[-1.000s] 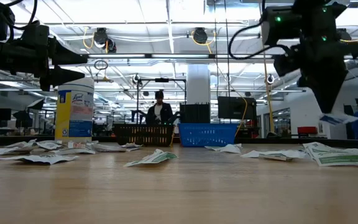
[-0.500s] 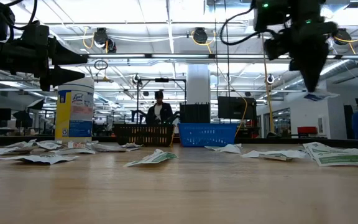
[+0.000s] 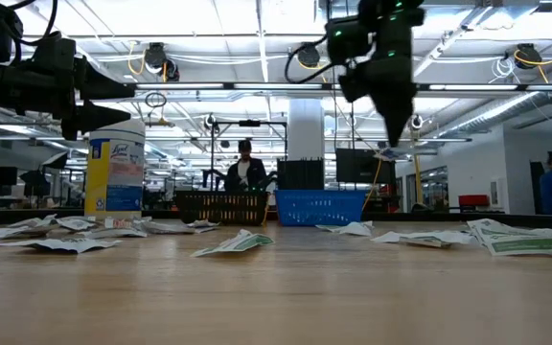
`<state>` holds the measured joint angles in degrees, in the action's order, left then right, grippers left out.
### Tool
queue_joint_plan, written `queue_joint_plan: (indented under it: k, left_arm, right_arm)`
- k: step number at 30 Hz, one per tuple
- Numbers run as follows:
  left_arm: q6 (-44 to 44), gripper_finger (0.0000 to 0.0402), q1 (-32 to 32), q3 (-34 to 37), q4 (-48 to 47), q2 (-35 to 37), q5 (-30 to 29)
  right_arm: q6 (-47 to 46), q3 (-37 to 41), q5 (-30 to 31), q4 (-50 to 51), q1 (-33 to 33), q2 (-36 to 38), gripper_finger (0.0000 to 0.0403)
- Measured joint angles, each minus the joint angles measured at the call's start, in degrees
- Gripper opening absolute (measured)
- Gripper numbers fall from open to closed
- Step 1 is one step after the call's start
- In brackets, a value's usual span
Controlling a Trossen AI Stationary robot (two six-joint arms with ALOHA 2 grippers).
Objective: Pick & Place First Aid Supplies
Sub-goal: Put the blue alcohol pad into the blue basket
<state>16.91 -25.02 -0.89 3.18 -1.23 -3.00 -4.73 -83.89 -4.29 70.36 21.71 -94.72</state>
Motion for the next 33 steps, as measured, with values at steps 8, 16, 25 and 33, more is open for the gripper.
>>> queue_joint_plan:
  k: [8, 16, 25, 33]
  left_arm:
    - [0.0, 0.0306, 0.0, 0.0, 0.0, 0.0, 0.0]
    - [0.0, 0.0306, 0.0, 0.0, 0.0, 0.0, 0.0]
    - [0.0, 0.0306, 0.0, 0.0, 0.0, 0.0, 0.0]
    - [0.0, 0.0306, 0.0, 0.0, 0.0, 0.0, 0.0]
  right_arm:
    - [1.1, -14.7, -0.2, 2.5, 3.0, -12.3, 0.0]
    - [1.2, -30.0, -0.2, 5.8, 5.0, -22.4, 0.0]
    - [1.0, -33.0, 0.0, 1.9, 5.8, -27.7, 0.0]
    - [1.0, -27.9, 0.0, -7.6, 5.3, -28.0, 0.0]
